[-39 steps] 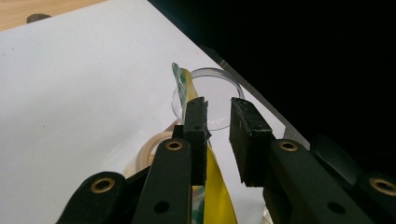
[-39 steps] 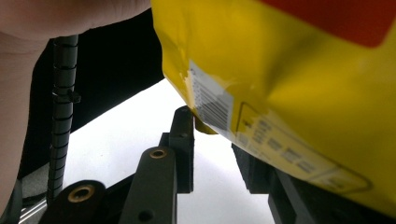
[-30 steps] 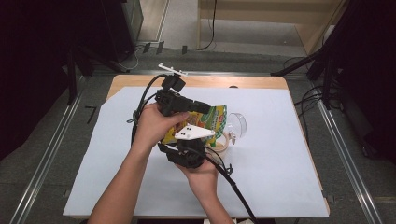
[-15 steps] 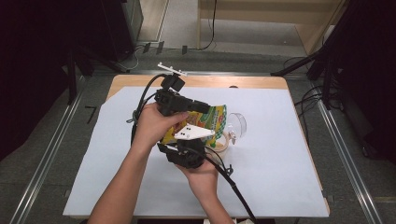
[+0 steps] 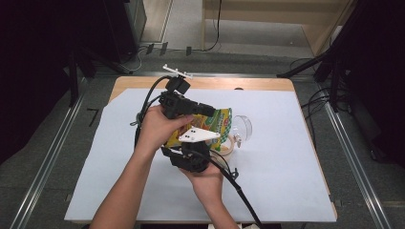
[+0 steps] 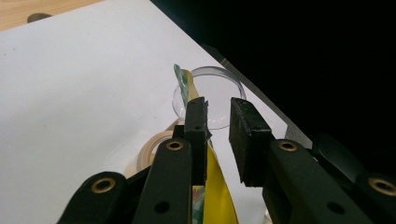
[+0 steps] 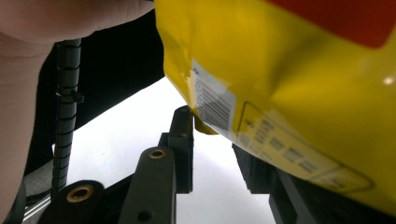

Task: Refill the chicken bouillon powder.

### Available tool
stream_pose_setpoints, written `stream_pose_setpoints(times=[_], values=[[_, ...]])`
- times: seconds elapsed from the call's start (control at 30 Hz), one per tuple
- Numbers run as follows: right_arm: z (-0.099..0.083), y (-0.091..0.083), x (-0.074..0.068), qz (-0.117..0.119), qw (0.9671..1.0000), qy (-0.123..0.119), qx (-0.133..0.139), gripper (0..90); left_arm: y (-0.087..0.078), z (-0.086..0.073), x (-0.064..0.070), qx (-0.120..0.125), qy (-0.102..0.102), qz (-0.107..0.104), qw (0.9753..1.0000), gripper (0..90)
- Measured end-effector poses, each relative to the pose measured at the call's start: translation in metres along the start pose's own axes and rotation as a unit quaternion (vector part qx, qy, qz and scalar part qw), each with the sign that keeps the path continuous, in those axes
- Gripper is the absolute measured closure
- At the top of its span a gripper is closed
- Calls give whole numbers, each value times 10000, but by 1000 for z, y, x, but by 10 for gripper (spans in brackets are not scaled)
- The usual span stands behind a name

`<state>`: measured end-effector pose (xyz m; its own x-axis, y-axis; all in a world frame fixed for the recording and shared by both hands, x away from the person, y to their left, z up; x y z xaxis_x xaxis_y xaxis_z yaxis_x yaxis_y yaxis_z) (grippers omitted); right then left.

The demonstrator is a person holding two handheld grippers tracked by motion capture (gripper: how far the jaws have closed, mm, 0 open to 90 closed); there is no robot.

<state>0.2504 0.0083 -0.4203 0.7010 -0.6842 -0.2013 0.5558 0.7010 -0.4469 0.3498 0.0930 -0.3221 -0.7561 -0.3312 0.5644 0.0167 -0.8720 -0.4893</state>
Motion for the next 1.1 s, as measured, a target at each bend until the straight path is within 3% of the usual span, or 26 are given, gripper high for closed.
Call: stream_pose_setpoints(times=[0.23,0.63,1.1], values=[[-3,2,-1,-26,9999,-134,49,676,-1,-3,1,-72,62,39,9999,787],[-10,2,-1,189,9997,-104,150,616,-2,-9,2,-147,35,97,9998,793],[-17,5,-2,318,9989,-293,159,571,-6,-18,-2,-267,-149,50,9995,795]])
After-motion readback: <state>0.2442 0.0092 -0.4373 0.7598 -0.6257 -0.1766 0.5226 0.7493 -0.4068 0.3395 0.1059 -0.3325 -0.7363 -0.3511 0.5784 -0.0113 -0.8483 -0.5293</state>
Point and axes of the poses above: each handheld gripper's, and its own axes: y roughly forward along the jaws, z roughly out of its top, x roughly to its right, the point moved 1 cm from there along y, roughly forward along the jaws, and after that the axes turned 10 degrees about -z, right-handed, at the moved point
